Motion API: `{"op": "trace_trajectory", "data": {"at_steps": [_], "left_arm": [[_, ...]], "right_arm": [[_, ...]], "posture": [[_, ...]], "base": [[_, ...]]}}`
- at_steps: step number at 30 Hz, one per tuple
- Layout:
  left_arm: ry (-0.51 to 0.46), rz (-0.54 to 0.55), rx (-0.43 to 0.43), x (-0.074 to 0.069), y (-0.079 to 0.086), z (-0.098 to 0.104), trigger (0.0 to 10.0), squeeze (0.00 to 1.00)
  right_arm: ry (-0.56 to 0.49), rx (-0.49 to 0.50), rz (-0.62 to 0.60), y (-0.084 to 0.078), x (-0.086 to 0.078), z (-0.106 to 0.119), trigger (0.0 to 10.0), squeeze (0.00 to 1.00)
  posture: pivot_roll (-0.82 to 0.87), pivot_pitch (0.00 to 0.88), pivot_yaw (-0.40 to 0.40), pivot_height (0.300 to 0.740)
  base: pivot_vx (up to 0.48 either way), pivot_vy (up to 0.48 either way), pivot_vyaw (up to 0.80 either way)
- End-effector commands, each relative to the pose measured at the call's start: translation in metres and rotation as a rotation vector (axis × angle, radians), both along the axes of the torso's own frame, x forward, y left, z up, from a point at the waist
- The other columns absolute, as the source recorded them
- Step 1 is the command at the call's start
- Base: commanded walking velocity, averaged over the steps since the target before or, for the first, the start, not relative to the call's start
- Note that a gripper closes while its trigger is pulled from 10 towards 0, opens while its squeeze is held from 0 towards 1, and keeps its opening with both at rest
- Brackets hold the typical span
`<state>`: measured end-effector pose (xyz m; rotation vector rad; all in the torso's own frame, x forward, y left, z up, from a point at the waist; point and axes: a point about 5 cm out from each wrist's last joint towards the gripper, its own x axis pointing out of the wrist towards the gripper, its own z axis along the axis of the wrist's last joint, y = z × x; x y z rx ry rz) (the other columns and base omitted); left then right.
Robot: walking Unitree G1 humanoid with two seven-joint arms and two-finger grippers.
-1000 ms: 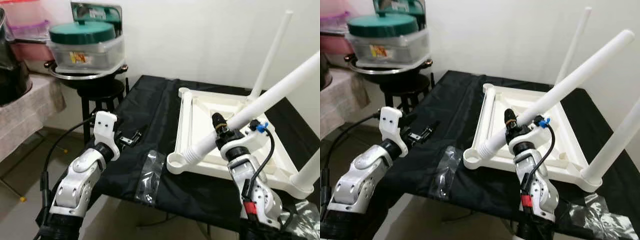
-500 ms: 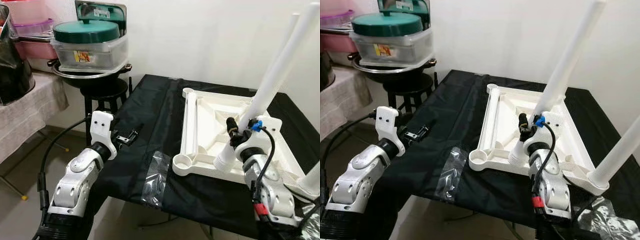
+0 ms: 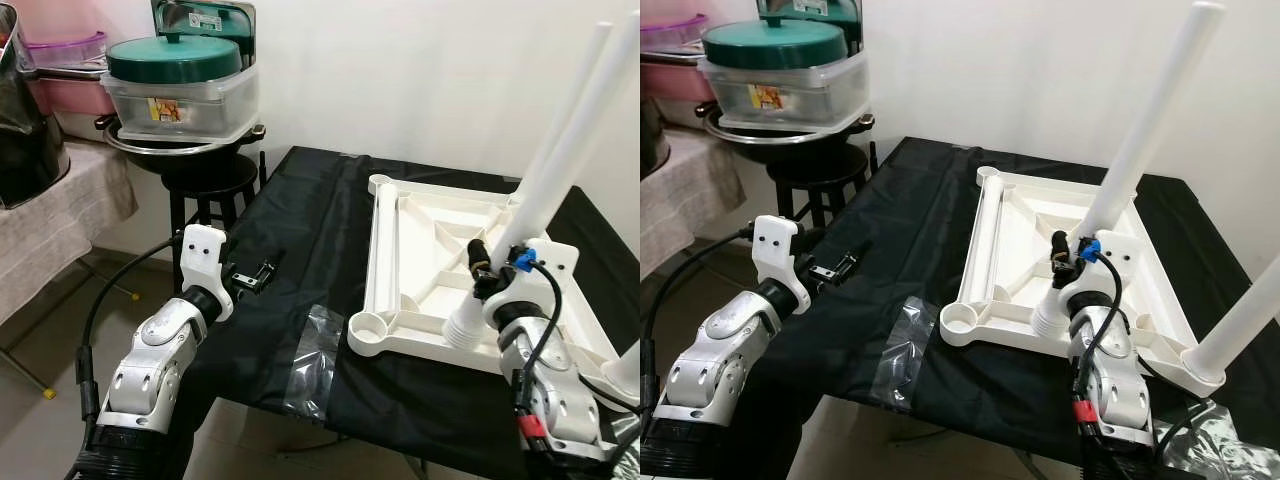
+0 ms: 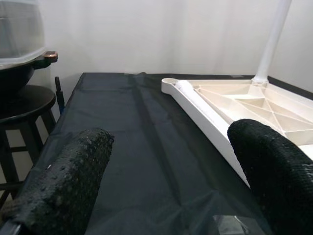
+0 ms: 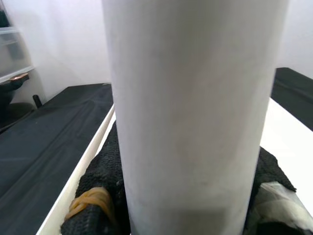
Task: Building children table
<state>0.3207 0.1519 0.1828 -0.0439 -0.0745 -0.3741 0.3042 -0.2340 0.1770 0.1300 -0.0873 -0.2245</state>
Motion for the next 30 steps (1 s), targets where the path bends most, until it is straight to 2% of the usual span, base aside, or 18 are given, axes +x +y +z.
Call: {"op": "trace_trajectory", "data": {"at_steps": [1,2,5,6,11,13,18,19,20,23,30], "left_arm": [[-0.004,0.003,0.011,0.002,-0.001,0.000,10.0,0.00],[-0.003,0.003,0.012,0.002,-0.001,0.000,10.0,0.00],[-0.003,0.003,0.012,0.002,-0.001,0.000,10.0,0.00],[-0.002,0.003,0.014,0.002,0.000,0.000,10.0,0.00],[0.005,0.000,0.016,0.002,0.000,-0.002,10.0,0.00],[0.010,-0.005,0.017,0.003,-0.001,-0.002,10.0,0.00],[0.007,-0.001,0.019,0.003,0.000,-0.002,10.0,0.00],[0.007,0.002,0.020,0.004,0.001,-0.002,10.0,0.00],[0.007,0.002,0.020,0.004,0.001,-0.002,10.0,0.00],[0.011,0.010,0.018,0.003,0.002,-0.004,10.0,0.00],[0.009,0.010,0.016,0.003,0.000,-0.003,10.0,0.00]], "right_arm": [[0.141,0.048,-0.060,-0.013,-0.007,-0.029,10.0,0.00],[0.170,0.087,-0.093,-0.019,-0.011,-0.036,10.0,0.00],[0.170,0.087,-0.093,-0.019,-0.011,-0.036,10.0,0.00],[0.205,0.094,-0.128,-0.025,-0.016,-0.043,10.0,0.00],[0.253,0.100,-0.179,-0.033,-0.023,-0.053,10.0,0.00],[0.286,0.107,-0.151,-0.028,-0.024,-0.062,10.0,0.00],[0.301,0.074,-0.102,-0.022,-0.024,-0.069,10.0,0.00],[0.287,0.030,-0.078,-0.022,-0.023,-0.068,10.0,0.00],[0.287,0.030,-0.078,-0.022,-0.023,-0.068,10.0,0.00],[0.177,-0.087,-0.042,-0.027,-0.015,-0.053,10.0,0.00],[0.077,-0.098,-0.043,-0.025,-0.007,-0.040,10.0,0.00]], "posture": [[0.04,0.000,-0.070,0.740],[0.04,0.000,-0.070,0.740],[0.04,0.000,-0.070,0.740],[0.04,0.000,-0.069,0.740],[0.03,0.000,-0.061,0.740],[0.04,0.000,-0.061,0.740],[0.04,0.000,-0.063,0.740],[0.04,0.000,-0.063,0.740],[0.04,0.000,-0.063,0.740],[0.05,0.000,-0.068,0.740],[0.05,0.000,-0.070,0.740]], "base": [[0.000,0.000,0.00],[0.000,0.000,0.00],[0.000,0.000,0.00],[0.000,0.000,0.00],[0.000,0.000,0.00],[0.000,0.000,0.00],[0.000,0.000,0.00],[0.000,0.000,0.00],[0.000,0.000,0.00],[0.000,0.000,0.00],[0.000,0.000,0.00]]}}
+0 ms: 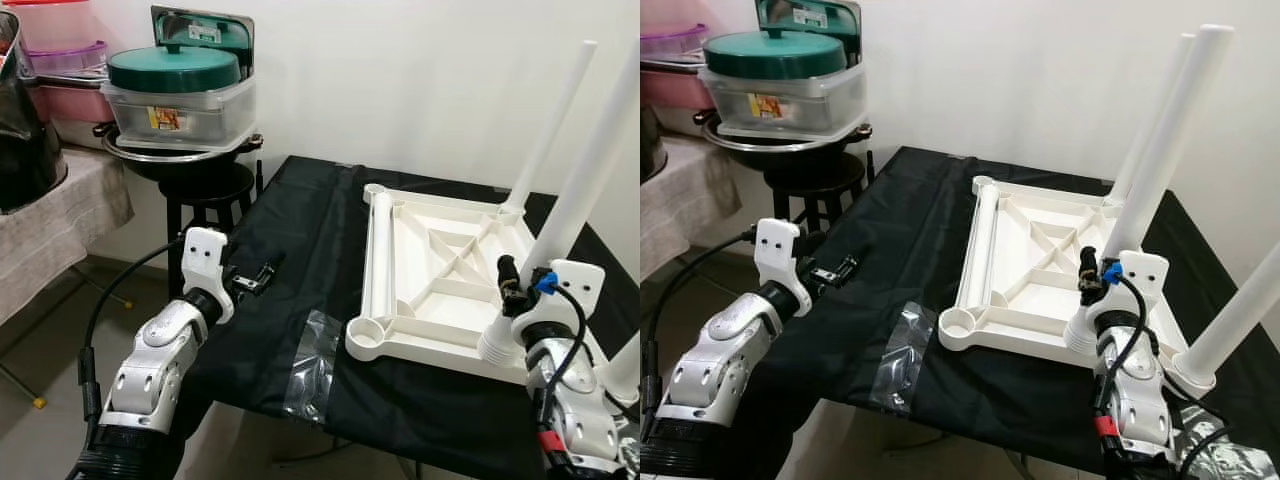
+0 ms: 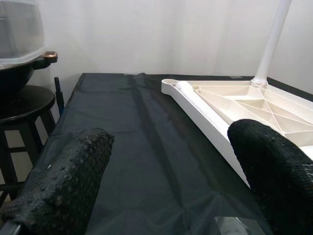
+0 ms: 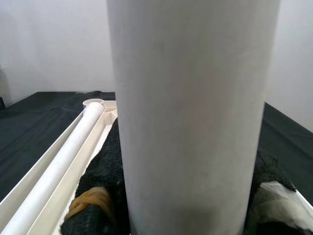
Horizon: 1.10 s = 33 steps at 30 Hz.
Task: Building children table
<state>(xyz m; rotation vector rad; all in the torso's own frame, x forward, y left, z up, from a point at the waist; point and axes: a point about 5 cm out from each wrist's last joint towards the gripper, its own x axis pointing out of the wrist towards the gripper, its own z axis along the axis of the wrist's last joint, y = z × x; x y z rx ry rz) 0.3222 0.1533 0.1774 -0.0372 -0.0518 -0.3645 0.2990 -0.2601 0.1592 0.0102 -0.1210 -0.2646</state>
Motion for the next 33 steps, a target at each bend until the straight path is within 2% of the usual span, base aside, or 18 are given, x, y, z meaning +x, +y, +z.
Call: {"op": "trace_trajectory", "data": {"at_steps": [1,7,8,16,22,25,33], "left_arm": [[-0.012,0.000,0.006,0.001,-0.001,0.002,10.0,0.00],[-0.013,0.000,0.006,0.002,-0.001,0.003,10.0,0.00],[-0.013,0.000,0.008,0.001,0.000,0.003,10.0,0.00],[-0.010,-0.001,0.011,0.000,0.000,0.002,10.0,0.00],[-0.007,-0.022,0.010,0.000,-0.003,0.002,10.0,0.00],[-0.008,-0.057,-0.001,-0.002,-0.007,0.002,10.0,0.00],[-0.005,-0.056,-0.001,-0.002,-0.007,0.001,10.0,0.00]], "right_arm": [[0.094,0.024,-0.001,0.001,-0.002,-0.023,10.0,0.00],[0.078,0.053,-0.001,0.003,0.000,-0.024,10.0,0.00],[0.114,0.108,-0.004,0.008,-0.002,-0.036,10.0,0.00],[0.204,0.214,-0.037,0.010,-0.015,-0.063,10.0,0.00],[0.218,0.208,-0.056,0.006,-0.023,-0.068,10.0,0.00],[0.220,0.158,-0.079,-0.003,-0.030,-0.067,10.0,0.00],[0.229,0.120,-0.079,-0.007,-0.037,-0.066,10.0,0.00]], "posture": [[0.05,0.000,-0.070,0.740],[0.06,0.000,-0.070,0.740],[0.06,0.000,-0.071,0.740],[0.04,0.000,-0.066,0.740],[0.03,0.000,-0.061,0.740],[0.03,0.000,-0.061,0.740],[0.03,0.000,-0.062,0.740]], "base": [[0.000,0.000,0.00],[0.000,0.000,0.00],[0.000,0.000,0.00],[0.000,0.000,0.00],[0.000,0.000,0.00],[0.000,-0.300,0.00],[0.000,-0.463,0.00]]}}
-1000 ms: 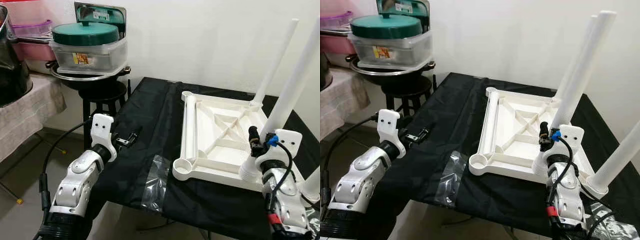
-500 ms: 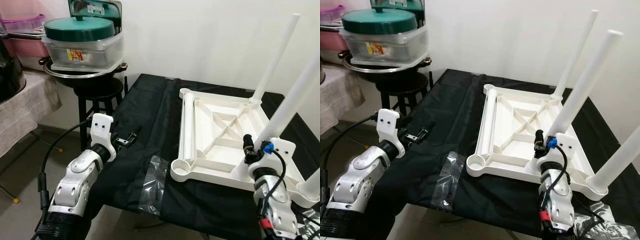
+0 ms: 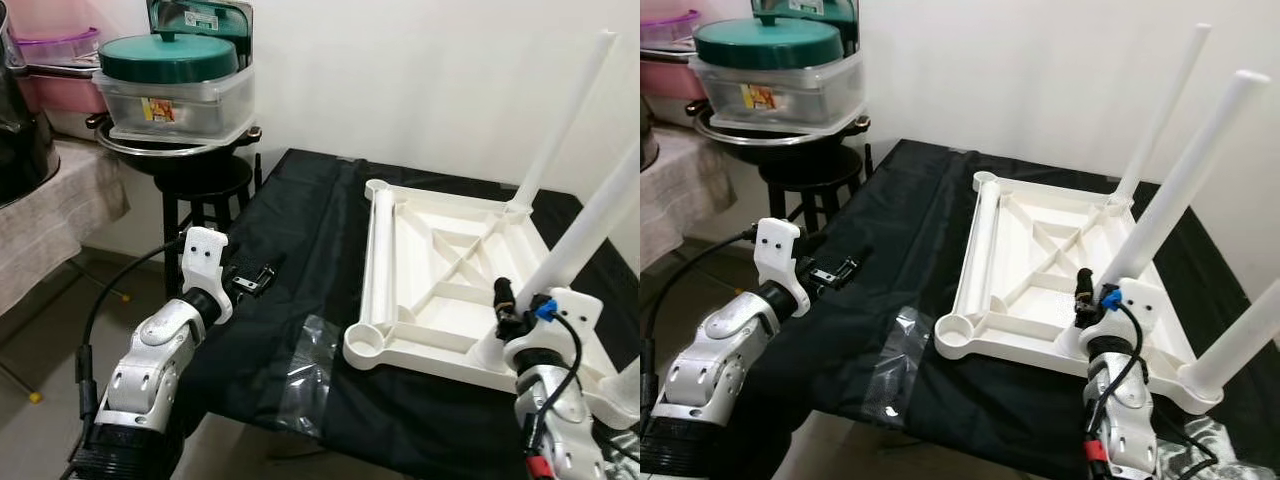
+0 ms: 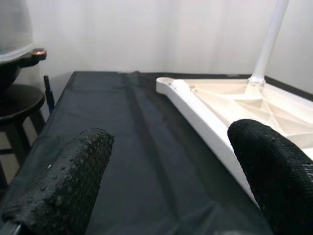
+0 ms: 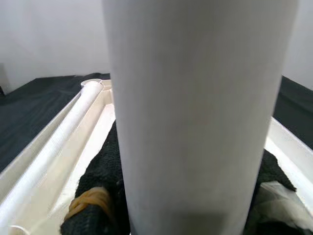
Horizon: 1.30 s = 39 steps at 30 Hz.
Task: Building children table
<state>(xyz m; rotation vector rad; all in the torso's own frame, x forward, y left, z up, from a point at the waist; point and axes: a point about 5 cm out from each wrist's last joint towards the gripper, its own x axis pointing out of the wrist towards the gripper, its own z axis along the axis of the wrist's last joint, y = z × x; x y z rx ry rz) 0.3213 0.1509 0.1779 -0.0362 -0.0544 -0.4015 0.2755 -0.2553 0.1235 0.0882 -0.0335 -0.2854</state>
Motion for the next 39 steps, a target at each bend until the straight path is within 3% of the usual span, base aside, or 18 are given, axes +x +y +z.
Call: {"op": "trace_trajectory", "data": {"at_steps": [1,5,9,28,39], "left_arm": [[-0.001,-0.019,-0.003,-0.001,-0.004,0.001,10.0,0.00],[0.000,-0.019,-0.003,-0.002,-0.004,0.001,10.0,0.00],[0.000,-0.022,-0.003,-0.001,-0.004,0.002,10.0,0.00],[0.007,-0.015,-0.008,0.000,0.000,0.001,10.0,0.00],[0.011,-0.018,-0.015,0.000,-0.004,0.001,10.0,0.00]], "right_arm": [[0.155,0.030,-0.058,-0.012,-0.014,-0.030,10.0,0.00],[0.215,-0.046,-0.141,-0.028,-0.026,-0.035,10.0,0.00],[0.220,-0.044,-0.172,-0.035,-0.027,-0.034,10.0,0.00],[0.226,-0.016,-0.033,-0.019,-0.018,-0.034,10.0,0.00],[0.241,-0.034,0.021,-0.022,-0.018,-0.035,10.0,0.00]], "posture": [[0.03,0.000,-0.062,0.740],[0.03,0.000,-0.058,0.740],[0.03,0.000,-0.057,0.740],[0.03,0.000,-0.066,0.740],[0.03,0.000,-0.070,0.740]], "base": [[0.000,-0.480,0.00],[0.000,-0.480,0.00],[0.000,-0.480,0.00],[0.000,-0.480,0.00],[0.000,-0.480,0.00]]}}
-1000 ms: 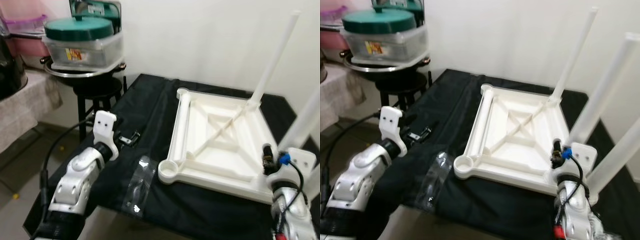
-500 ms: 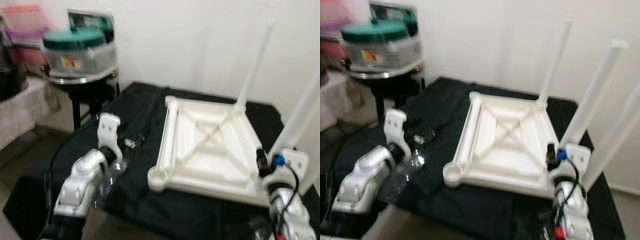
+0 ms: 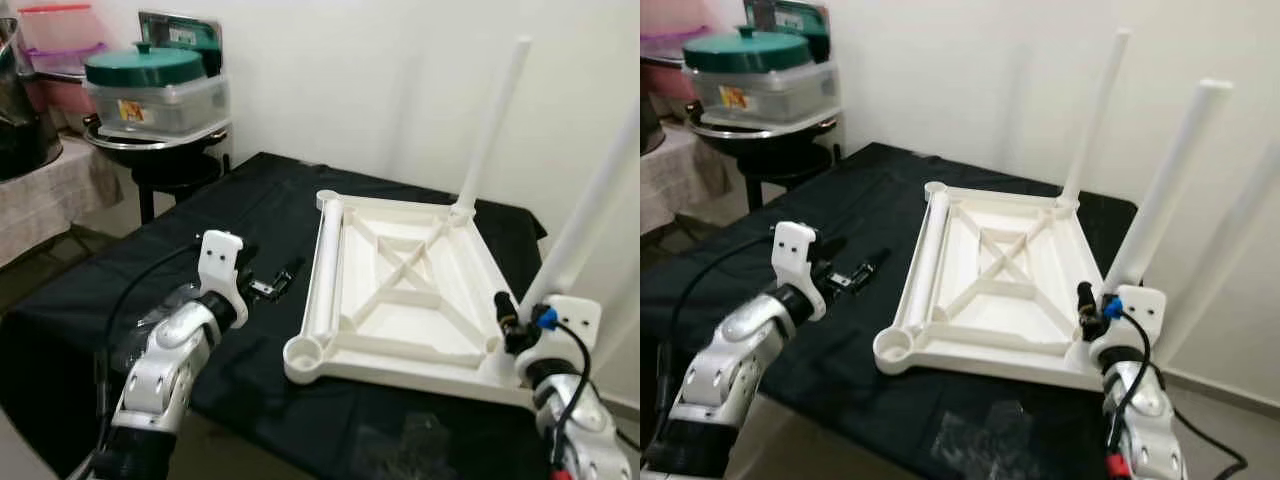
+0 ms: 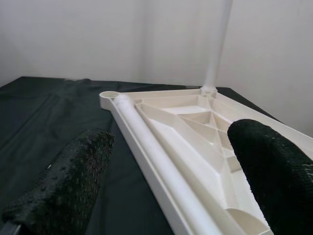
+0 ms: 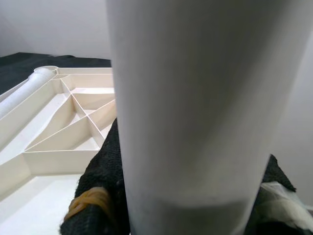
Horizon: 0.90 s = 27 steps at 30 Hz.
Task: Building children table
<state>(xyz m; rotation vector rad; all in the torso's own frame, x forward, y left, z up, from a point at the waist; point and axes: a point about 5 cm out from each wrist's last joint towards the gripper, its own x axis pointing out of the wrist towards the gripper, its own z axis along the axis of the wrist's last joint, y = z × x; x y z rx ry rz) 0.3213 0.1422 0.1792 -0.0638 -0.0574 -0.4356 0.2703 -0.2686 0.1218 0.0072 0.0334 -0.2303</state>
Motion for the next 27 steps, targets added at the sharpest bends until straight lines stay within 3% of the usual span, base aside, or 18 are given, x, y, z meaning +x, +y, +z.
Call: {"op": "trace_trajectory", "data": {"at_steps": [1,7,27], "left_arm": [[0.009,0.017,0.012,0.000,0.005,0.000,10.0,0.00],[0.004,0.025,0.015,0.000,0.005,0.000,10.0,0.00],[0.023,0.073,0.037,0.003,0.006,-0.001,10.0,0.00]], "right_arm": [[0.167,0.030,-0.038,-0.009,-0.012,-0.034,10.0,0.00],[0.181,0.030,0.042,-0.001,-0.008,-0.036,10.0,0.00],[0.154,0.019,0.135,0.006,0.010,-0.029,10.0,0.00]], "posture": [[0.03,0.000,-0.070,0.740],[0.04,0.000,-0.070,0.740],[0.05,0.000,-0.072,0.740]], "base": [[0.000,-0.480,0.00],[0.000,-0.474,0.00],[0.000,0.000,0.00]]}}
